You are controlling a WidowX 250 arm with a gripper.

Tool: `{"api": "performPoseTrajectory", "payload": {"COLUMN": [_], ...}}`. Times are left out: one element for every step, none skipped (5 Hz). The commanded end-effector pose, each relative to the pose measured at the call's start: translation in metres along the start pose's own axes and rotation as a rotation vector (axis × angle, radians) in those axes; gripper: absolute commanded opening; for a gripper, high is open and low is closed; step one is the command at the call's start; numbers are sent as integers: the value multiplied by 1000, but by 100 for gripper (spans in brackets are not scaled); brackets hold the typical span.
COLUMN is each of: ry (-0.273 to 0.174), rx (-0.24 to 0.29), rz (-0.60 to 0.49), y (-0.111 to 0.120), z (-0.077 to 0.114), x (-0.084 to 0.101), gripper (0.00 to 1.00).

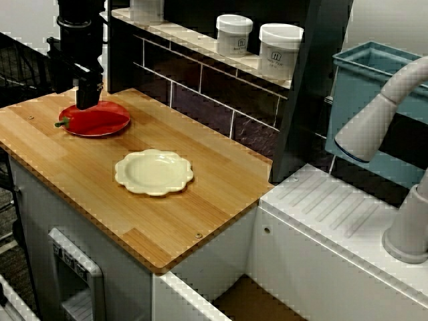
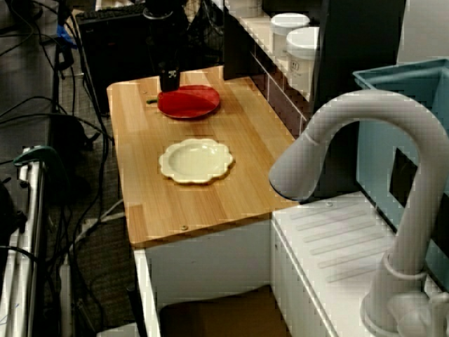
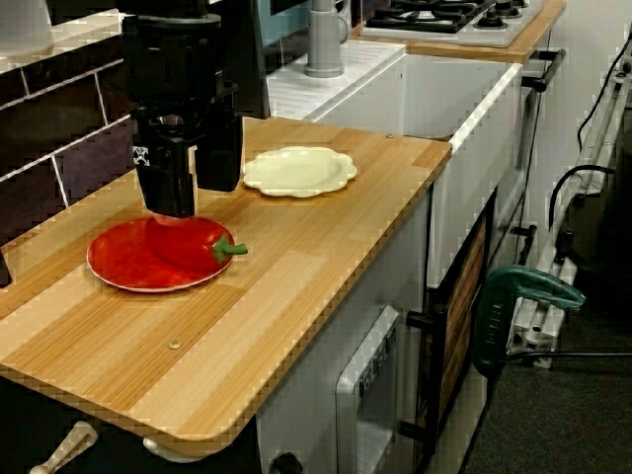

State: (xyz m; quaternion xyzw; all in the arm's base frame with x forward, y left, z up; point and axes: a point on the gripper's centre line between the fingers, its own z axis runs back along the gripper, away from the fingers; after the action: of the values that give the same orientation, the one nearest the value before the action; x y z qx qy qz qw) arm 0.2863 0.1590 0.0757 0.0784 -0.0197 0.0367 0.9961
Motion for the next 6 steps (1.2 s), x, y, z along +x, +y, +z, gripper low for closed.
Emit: {"api": "performPoseTrajectory", "payload": {"ry": [-66, -83, -76, -60, -48, -28], "rx": [-82, -109, -112, -94, -80, -80], "rz": [-65, -107, -121, -121, -124, -137], "y": [2, -1, -2, -3, -3, -5], "z": [3, -5, -20, -30, -37, -41], "x": [-1, -1, 1, 3, 6, 7], "gripper": [100, 100, 100, 100, 100, 0]}}
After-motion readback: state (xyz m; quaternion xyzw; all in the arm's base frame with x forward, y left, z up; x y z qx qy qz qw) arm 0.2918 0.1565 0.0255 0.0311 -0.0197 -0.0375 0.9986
